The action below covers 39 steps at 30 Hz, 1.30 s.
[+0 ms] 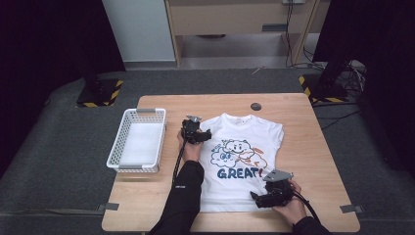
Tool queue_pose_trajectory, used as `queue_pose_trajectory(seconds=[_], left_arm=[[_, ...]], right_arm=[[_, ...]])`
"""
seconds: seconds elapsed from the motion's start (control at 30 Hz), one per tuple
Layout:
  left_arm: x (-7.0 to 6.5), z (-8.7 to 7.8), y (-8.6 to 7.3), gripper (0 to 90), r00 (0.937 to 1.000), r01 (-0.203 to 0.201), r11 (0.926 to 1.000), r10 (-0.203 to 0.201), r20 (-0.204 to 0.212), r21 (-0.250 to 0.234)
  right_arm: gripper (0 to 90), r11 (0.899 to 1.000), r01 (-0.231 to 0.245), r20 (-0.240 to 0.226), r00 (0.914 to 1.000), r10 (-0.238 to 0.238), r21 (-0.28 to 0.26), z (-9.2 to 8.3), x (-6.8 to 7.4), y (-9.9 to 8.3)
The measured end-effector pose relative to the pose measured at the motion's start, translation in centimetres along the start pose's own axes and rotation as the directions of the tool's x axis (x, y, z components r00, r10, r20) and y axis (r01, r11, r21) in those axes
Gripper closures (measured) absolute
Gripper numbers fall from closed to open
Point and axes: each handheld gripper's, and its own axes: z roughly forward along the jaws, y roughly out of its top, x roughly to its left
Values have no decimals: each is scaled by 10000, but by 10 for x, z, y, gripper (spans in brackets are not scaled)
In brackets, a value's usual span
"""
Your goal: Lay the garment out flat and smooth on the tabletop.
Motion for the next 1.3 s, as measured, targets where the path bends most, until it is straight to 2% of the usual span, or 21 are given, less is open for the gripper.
queue_pose_trajectory(seconds=[0.23,0.37,0.63,0.7,0.73,0.77,0.8,0.83,1.03,1.2,1.3], left_arm=[[3,7,-1,258,9992,188,9998,-185,-364,81],[2,14,-4,258,9989,317,9991,-307,-362,266],[-5,19,-3,292,9996,-48,9997,54,-263,231],[-5,18,-3,340,9998,-90,9998,94,-184,201],[-7,17,-3,388,9998,-217,9997,217,11,140],[-7,17,-3,424,9998,-217,9997,217,11,140],[-8,17,-3,424,9996,-254,9996,253,103,125],[-10,16,-3,506,9995,-261,9996,258,192,118],[-16,14,-4,762,9978,-182,9997,173,635,145],[-21,13,-4,838,9983,-316,9994,307,496,155],[-20,12,-4,847,9981,-169,9996,155,595,237]], right_arm=[[64,9997,248,-212,9995,-247,71,-6,3,-6],[59,9992,382,-332,9987,-377,147,-8,4,-7],[53,9989,422,-351,9985,-415,196,-7,4,-7],[52,9989,427,-360,9985,-420,201,-7,4,-7],[51,9989,429,-368,9984,-421,207,-7,4,-6],[51,9989,429,-368,9984,-421,207,-7,4,-6],[51,9988,435,-370,9984,-427,213,-7,4,-6],[51,9988,441,-379,9983,-433,221,-7,4,-6],[48,9987,458,-416,9981,-448,232,-7,4,-6],[48,9987,463,-434,9980,-453,228,-7,3,-6],[46,9987,468,-439,9980,-458,219,-7,3,-7]])
